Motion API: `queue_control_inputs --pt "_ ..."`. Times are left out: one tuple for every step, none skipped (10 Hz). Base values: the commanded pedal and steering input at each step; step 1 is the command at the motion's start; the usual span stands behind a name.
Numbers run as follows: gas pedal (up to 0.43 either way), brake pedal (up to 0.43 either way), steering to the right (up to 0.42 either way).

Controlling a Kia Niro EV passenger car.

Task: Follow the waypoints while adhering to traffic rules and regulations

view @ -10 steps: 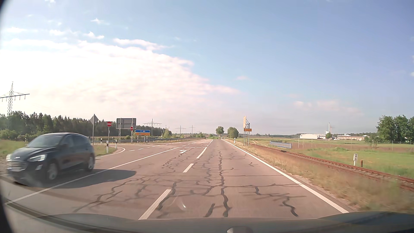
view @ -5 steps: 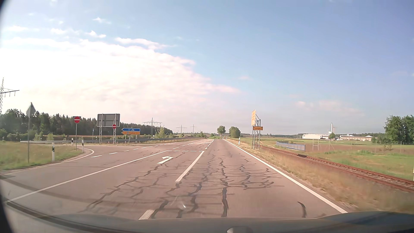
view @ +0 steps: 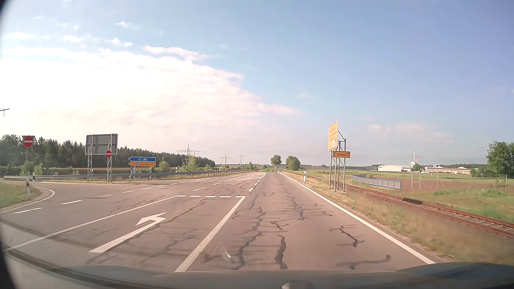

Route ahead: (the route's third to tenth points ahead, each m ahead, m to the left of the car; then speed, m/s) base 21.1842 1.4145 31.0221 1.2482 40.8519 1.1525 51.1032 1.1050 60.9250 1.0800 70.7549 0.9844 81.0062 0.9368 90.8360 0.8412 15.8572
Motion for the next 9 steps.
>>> queue_control_inputs --pt "0.11 0.0 -0.001" --pt "0.11 0.0 -0.001" --pt "0.11 0.0 -0.001" --pt "0.11 0.0 -0.001" --pt "0.11 0.0 -0.001" --pt "0.11 0.0 -0.001" --pt "0.11 0.0 -0.001" --pt "0.11 0.0 0.0" --pt "0.11 0.0 0.0"
